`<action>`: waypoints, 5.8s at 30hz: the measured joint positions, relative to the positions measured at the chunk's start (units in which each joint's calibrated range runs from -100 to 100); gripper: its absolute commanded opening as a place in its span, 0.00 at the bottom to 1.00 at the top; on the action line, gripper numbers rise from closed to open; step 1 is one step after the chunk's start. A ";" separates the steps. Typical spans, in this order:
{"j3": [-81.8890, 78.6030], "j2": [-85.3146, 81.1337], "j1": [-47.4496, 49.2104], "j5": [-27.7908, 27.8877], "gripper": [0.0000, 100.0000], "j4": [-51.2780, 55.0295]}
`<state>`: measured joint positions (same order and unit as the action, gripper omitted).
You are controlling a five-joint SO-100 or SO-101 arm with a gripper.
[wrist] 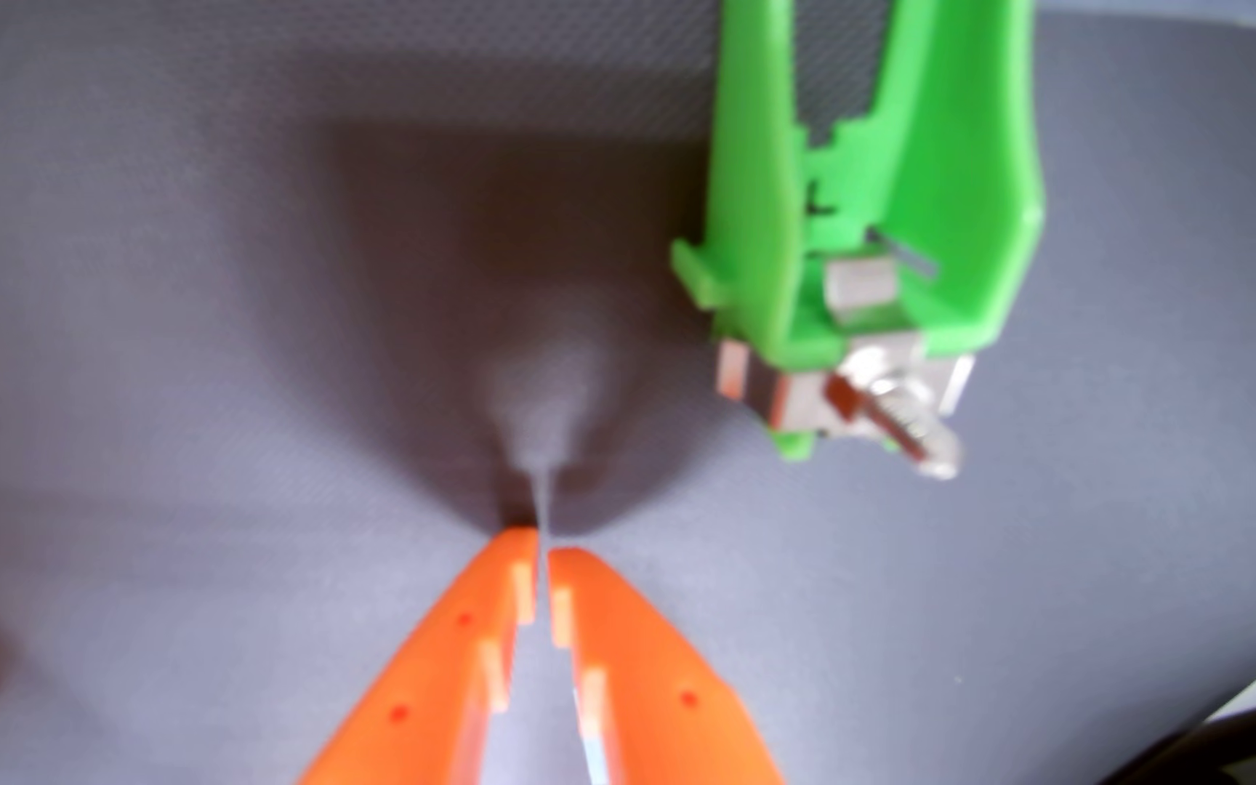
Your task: Insert Battery
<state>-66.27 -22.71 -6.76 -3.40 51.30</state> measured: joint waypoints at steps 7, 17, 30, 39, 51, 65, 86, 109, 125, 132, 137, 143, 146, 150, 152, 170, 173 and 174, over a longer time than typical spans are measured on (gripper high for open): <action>0.00 0.00 0.00 0.00 0.02 0.00; 0.00 0.00 0.00 0.00 0.02 0.00; 0.00 0.00 0.00 0.00 0.02 0.00; 0.00 0.00 0.00 0.00 0.02 0.00; 0.00 0.00 0.00 0.00 0.02 0.00; 0.00 0.00 0.00 0.00 0.02 0.00; -0.18 -0.08 0.00 -0.10 0.02 0.00; 21.70 -0.17 2.62 -0.10 0.02 21.84; 22.97 -3.00 -1.72 6.33 0.02 24.69; 24.41 -5.32 -9.83 8.99 0.02 25.02; 24.41 -3.74 -17.53 13.13 0.02 25.44; 24.77 -2.41 -22.94 17.73 0.02 25.86; 25.95 -2.33 -22.53 19.00 0.02 25.86; 25.95 -2.33 -23.27 20.89 0.02 25.36; 25.95 -2.33 -22.45 21.86 0.02 25.36; 24.77 8.15 -23.19 20.69 0.02 13.89; 24.86 9.57 -23.27 19.92 0.02 13.47; 25.23 9.90 -23.76 19.77 0.02 13.56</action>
<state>-41.05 -12.81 -30.52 16.37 64.85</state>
